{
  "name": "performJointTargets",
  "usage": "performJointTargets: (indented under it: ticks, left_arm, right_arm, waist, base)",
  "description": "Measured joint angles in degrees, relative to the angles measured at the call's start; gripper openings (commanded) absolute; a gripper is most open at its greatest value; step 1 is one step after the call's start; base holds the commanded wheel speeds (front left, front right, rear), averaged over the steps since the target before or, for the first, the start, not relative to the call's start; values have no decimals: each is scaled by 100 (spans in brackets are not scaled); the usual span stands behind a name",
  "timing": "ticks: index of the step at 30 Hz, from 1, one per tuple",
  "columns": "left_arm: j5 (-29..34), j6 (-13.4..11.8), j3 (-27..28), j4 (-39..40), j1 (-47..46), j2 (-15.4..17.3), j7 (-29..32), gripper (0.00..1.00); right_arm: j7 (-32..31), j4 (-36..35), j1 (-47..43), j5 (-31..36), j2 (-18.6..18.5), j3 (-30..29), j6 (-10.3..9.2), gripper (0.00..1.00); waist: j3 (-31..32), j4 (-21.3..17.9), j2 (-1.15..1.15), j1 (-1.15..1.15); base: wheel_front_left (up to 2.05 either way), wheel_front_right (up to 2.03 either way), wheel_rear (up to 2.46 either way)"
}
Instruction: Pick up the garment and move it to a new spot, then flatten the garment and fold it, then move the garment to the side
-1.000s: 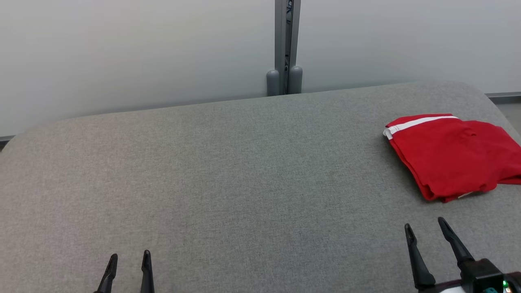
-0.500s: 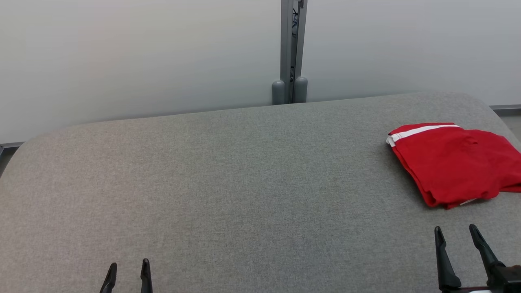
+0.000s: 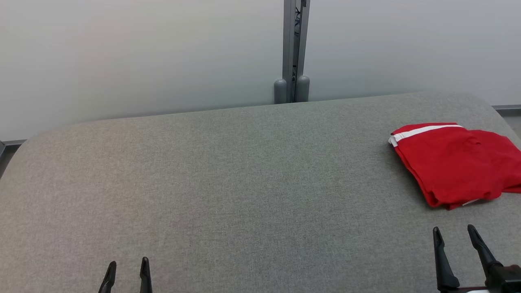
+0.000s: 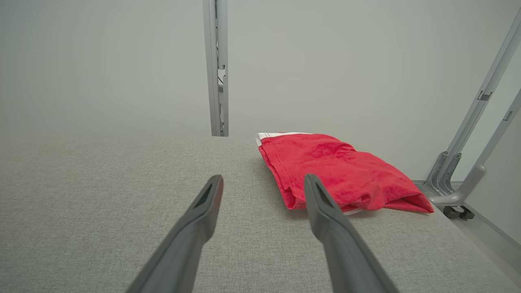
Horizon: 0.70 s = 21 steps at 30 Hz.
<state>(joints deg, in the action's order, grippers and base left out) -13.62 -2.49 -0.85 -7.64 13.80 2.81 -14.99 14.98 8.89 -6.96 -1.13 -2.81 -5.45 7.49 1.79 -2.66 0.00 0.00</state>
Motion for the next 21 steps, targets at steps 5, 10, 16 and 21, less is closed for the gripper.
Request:
performJointTargets:
  ticks: [5,10,16,21]
  left_arm:
    - [1,0,7,14,0,0,0,100]
    - [21,8,-9,-90,6,-23,21,0]
    - [-142,18,-20,-349,9,-86,89,0]
    - [-679,80,14,-377,-32,-87,241,0]
  right_arm:
    - [0,-12,2,12,-1,121,0,100]
    - [-10,16,-39,98,36,234,0,0]
    - [-94,301,-147,-64,126,241,0,0]
    - [-242,313,-90,-683,125,221,0,0]
  waist:
    - [-15,9,0,0]
    - [-23,19,0,0]
    - [-27,24,0,0]
    - [-34,34,0,0]
  base:
    - [0,0,0]
    - [0,0,0]
    - [0,0,0]
    - [0,0,0]
